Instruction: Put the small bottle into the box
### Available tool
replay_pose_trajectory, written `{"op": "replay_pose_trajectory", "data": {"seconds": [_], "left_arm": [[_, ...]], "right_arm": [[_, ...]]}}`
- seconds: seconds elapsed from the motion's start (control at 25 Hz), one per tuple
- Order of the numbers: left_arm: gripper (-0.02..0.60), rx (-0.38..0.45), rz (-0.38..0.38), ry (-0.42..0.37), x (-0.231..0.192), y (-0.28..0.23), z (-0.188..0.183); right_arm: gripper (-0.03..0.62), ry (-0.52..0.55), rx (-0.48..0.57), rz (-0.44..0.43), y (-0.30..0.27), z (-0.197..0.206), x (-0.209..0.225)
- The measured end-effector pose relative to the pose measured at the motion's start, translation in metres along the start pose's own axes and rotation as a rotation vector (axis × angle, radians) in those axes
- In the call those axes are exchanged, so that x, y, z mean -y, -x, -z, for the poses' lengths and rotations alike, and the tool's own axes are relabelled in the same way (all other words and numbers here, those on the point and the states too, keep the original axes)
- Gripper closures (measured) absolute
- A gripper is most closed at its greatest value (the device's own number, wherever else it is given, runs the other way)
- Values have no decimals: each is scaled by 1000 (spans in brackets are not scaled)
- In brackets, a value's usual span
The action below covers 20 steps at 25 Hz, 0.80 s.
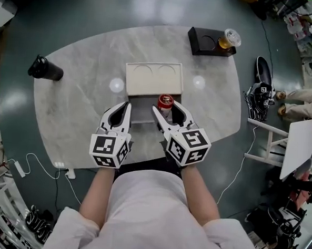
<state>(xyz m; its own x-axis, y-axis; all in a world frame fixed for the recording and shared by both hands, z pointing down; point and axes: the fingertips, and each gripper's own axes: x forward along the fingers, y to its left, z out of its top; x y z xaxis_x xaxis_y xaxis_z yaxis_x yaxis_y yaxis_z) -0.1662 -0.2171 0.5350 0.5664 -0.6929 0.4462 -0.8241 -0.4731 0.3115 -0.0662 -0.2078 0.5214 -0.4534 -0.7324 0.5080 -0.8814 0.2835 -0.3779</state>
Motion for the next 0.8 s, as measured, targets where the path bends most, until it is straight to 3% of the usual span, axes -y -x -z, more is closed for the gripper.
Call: {"op": "replay_pose_trajectory", "data": {"seconds": [0.56, 0.8], "left_arm": [[560, -180, -75, 138, -52, -36, 82], [560, -227, -80, 143, -55, -47, 96]], "right_arm": [[362, -94, -233, -25, -66, 84, 28], [362, -186, -315, -7, -81, 106, 39]]}}
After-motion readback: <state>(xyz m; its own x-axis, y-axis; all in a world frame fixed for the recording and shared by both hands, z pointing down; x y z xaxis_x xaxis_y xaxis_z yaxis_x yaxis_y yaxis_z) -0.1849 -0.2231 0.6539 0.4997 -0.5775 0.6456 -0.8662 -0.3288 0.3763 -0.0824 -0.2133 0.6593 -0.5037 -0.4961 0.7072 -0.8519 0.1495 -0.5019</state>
